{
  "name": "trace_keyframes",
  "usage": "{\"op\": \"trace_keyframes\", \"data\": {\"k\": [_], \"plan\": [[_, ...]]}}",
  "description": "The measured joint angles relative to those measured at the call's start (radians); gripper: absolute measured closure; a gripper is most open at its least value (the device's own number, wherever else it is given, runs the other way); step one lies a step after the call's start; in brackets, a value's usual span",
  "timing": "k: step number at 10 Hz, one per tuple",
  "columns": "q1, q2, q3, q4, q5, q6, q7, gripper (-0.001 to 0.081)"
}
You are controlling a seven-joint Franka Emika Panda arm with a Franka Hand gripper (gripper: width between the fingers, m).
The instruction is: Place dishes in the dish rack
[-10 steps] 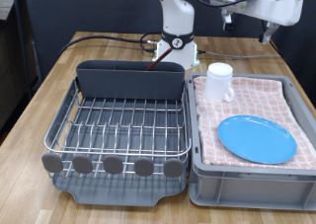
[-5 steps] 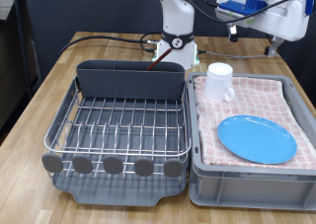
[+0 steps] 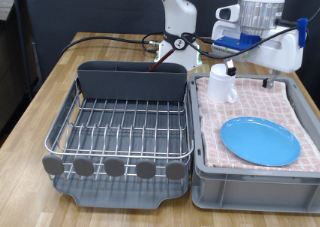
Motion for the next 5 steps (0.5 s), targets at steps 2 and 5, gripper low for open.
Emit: {"op": "trace_keyframes", "data": {"k": [2,5], "plan": [[-0.001,0.029,-0.011,-0.038,0.047,0.098,-0.040,0.0004],[-0.008,0.068,-0.013,-0.088,0.178,0.226,-0.179,0.0004]]}}
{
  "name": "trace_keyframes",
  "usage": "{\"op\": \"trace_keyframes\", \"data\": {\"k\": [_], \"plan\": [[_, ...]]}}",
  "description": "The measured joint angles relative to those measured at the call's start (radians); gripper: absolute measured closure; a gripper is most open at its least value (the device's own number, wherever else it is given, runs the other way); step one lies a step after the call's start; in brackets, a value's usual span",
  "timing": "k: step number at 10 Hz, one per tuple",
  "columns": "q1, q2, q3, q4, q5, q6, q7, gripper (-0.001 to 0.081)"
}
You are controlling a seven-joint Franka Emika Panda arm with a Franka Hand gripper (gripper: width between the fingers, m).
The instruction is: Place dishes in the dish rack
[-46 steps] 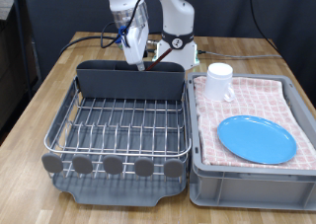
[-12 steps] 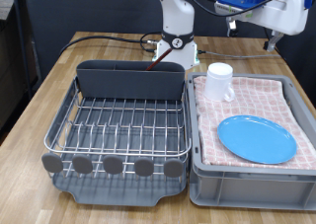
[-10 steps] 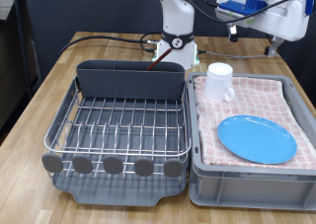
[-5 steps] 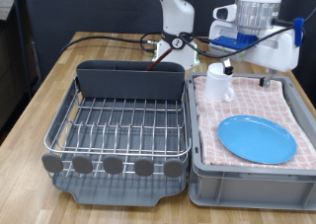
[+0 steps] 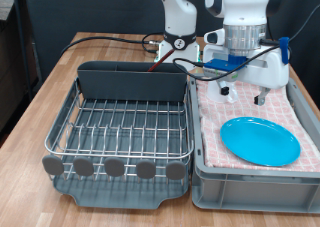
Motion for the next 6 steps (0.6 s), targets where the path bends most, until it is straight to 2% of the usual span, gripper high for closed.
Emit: {"op": "trace_keyframes", "data": {"k": [3,6], "plan": [[-0.014,0.035,0.006,-0.026,0.098,0.088,-0.117,0.0004],[-0.040,0.073,0.034,-0.036,0.197,0.160,-0.228,0.0004]]}}
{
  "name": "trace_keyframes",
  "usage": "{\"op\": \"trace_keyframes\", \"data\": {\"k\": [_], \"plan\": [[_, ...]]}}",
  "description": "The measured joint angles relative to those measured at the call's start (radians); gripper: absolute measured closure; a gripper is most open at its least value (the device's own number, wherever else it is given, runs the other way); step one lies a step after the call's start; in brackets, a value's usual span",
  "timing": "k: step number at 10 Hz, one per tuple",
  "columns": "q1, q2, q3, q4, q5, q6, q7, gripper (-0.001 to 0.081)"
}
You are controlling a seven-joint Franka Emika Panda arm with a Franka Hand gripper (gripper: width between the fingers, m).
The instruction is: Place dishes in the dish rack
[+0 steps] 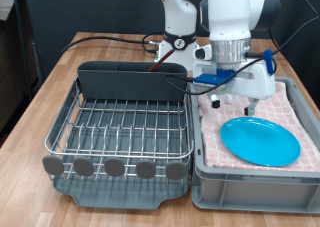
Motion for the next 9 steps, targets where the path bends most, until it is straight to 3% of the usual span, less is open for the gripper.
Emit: {"op": "trace_keyframes", "data": {"k": [5,9], "plan": [[-0.050,0.041,0.070,0.000,0.100,0.050,-0.100,0.0004],[-0.092,0.072,0.119,0.013,0.126,0.075,-0.140,0.0004]]}}
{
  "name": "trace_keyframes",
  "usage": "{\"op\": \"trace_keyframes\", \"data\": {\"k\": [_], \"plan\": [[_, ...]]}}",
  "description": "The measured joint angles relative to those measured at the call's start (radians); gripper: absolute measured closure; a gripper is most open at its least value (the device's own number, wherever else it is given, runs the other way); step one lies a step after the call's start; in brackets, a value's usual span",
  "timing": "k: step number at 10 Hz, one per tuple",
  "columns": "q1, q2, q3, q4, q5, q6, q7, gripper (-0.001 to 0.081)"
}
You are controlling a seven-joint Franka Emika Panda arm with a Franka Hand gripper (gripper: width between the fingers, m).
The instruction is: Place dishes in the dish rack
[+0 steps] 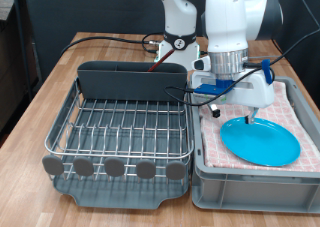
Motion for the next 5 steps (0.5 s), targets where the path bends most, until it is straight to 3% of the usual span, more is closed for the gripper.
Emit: {"op": "trace_keyframes", "data": {"k": [5], "plan": [[-0.021,0.052,0.028,0.058,0.001,0.001,-0.013,0.0004]]}}
